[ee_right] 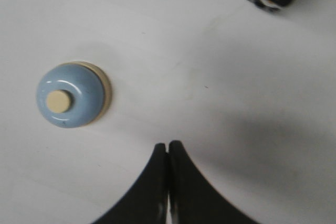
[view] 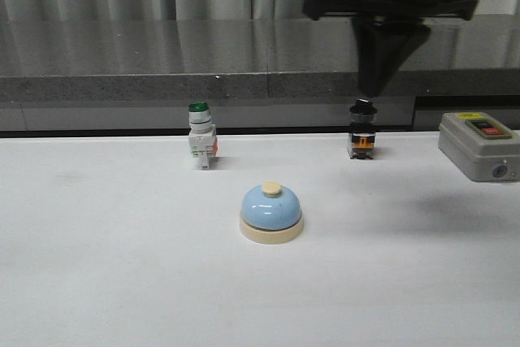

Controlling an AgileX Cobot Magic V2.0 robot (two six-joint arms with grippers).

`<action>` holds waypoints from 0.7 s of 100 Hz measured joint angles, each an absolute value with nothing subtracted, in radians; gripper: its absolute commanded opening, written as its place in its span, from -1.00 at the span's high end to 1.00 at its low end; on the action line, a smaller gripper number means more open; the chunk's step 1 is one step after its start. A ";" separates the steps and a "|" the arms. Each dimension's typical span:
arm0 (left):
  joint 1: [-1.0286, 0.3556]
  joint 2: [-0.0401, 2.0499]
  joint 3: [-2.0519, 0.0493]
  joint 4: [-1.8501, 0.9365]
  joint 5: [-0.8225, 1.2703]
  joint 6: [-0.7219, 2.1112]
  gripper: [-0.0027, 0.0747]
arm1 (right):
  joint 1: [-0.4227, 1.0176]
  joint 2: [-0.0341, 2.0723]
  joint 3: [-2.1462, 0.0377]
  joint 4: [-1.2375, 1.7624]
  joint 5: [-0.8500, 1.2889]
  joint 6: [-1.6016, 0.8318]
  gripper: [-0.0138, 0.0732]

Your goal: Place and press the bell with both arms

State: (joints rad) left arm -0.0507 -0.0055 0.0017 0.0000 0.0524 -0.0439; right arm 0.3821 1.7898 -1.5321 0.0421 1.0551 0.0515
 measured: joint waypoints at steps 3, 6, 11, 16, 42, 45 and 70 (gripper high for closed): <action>-0.051 -0.006 0.002 0.000 0.052 -0.044 0.98 | 0.364 1.773 -1.515 0.042 1.053 0.054 0.82; -0.051 -0.006 0.002 0.000 0.052 -0.044 0.98 | 0.340 1.752 -1.493 0.042 1.050 0.058 0.82; -0.051 -0.006 0.002 0.000 0.052 -0.044 0.98 | 0.308 1.721 -1.464 0.042 1.045 0.062 0.82; -0.051 -0.006 0.002 0.000 0.052 -0.044 0.98 | 0.275 1.689 -1.435 0.042 1.042 0.064 0.82; -0.051 -0.006 0.002 0.000 0.052 -0.044 0.98 | 0.115 1.528 -1.288 0.042 1.017 0.073 0.82; -0.051 -0.006 0.002 0.000 0.052 -0.044 0.98 | 0.099 1.511 -1.272 0.042 1.013 0.073 0.82; -0.051 -0.006 0.002 0.000 0.052 -0.044 0.98 | 0.031 1.352 -1.126 0.042 0.986 0.079 0.82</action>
State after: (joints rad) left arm -0.0507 -0.0055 0.0017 0.0000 0.0524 -0.0439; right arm 0.0309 1.3518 -1.1263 0.0421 0.9865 0.0791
